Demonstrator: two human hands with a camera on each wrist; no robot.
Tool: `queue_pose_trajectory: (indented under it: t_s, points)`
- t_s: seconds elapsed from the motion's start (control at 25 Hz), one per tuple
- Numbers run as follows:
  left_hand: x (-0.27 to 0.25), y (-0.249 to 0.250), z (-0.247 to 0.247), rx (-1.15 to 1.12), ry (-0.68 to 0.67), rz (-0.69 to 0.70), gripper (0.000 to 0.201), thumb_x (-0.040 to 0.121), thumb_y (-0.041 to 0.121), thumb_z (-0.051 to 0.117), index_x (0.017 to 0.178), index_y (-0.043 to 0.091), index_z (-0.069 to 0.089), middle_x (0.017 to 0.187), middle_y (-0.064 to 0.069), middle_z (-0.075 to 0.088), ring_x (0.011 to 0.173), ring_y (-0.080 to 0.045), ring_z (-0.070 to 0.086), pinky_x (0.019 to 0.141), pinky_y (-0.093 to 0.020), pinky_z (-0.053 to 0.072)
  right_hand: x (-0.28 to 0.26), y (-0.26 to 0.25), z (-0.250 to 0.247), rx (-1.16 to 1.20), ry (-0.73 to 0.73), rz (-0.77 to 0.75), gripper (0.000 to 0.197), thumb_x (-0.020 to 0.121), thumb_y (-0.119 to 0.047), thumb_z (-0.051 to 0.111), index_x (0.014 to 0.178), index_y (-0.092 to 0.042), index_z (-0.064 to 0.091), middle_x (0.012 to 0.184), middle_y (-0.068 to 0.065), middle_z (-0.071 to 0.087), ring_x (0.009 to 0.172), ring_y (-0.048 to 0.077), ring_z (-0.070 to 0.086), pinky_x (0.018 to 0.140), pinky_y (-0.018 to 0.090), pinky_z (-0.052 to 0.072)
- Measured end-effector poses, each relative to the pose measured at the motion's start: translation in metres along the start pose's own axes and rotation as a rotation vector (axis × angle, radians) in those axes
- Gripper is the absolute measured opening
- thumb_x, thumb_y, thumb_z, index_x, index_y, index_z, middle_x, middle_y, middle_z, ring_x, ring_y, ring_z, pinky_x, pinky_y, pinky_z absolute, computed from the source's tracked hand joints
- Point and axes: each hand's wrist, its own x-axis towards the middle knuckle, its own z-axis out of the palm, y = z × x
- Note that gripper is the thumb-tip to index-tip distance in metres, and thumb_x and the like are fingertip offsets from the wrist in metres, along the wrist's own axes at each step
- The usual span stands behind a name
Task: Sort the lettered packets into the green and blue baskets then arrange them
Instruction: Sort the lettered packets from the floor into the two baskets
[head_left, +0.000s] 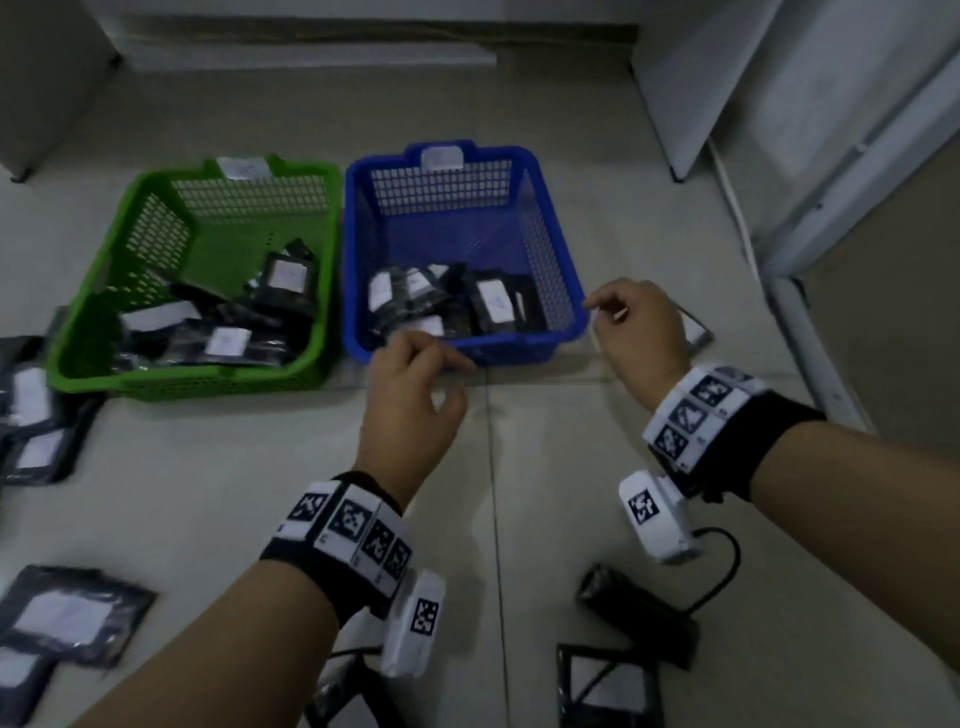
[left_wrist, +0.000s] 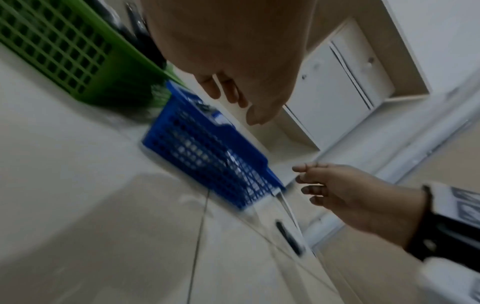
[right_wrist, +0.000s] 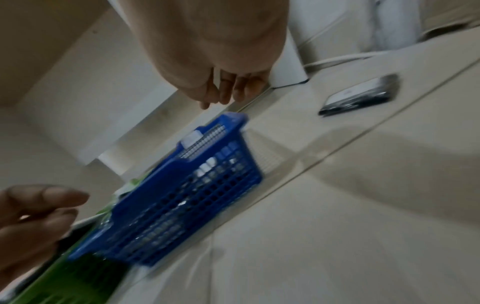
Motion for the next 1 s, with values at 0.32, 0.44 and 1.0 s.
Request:
queue_pose_trajectory:
  t_s: [0.32, 0.44, 1.0]
  points:
    - [-0.038, 0.044, 0.081, -0.159, -0.505, 0.095, 0.019, 0.082, 0.014, 0.064, 0.097, 0.026, 0.067, 0.101, 0.008, 0.058, 0.099, -0.013, 0.049, 0.084, -0.015, 0.034, 0.036, 0.125, -0.03, -0.475, -0.467, 0.222, 0.073, 0.087, -0.027, 0.061, 0.149, -0.021, 0.024, 0.158, 0.017, 0.012, 0.144, 0.038, 0.014, 0.118, 0.039, 0.016]
    - [-0.044, 0.054, 0.089, -0.192, -0.678, 0.102, 0.021, 0.081, 0.022, 0.069, 0.1, 0.029, 0.066, 0.103, 0.01, 0.059, 0.096, -0.006, 0.048, 0.081, -0.004, 0.031, 0.034, 0.141, -0.028, -0.458, -0.474, 0.167, 0.071, 0.087, -0.026, 0.064, 0.147, -0.022, 0.027, 0.157, 0.016, 0.015, 0.142, 0.039, 0.019, 0.117, 0.04, 0.021]
    - [-0.084, 0.064, 0.112, -0.052, -1.167, 0.314, 0.075, 0.056, 0.043, 0.086, 0.122, 0.034, 0.053, 0.115, 0.012, 0.055, 0.102, -0.008, 0.047, 0.088, -0.018, 0.034, -0.072, 0.125, -0.03, -0.2, -0.424, 0.115, 0.052, 0.07, -0.017, 0.073, 0.116, -0.015, 0.05, 0.116, 0.017, 0.044, 0.096, 0.033, 0.053, 0.079, 0.033, 0.047]
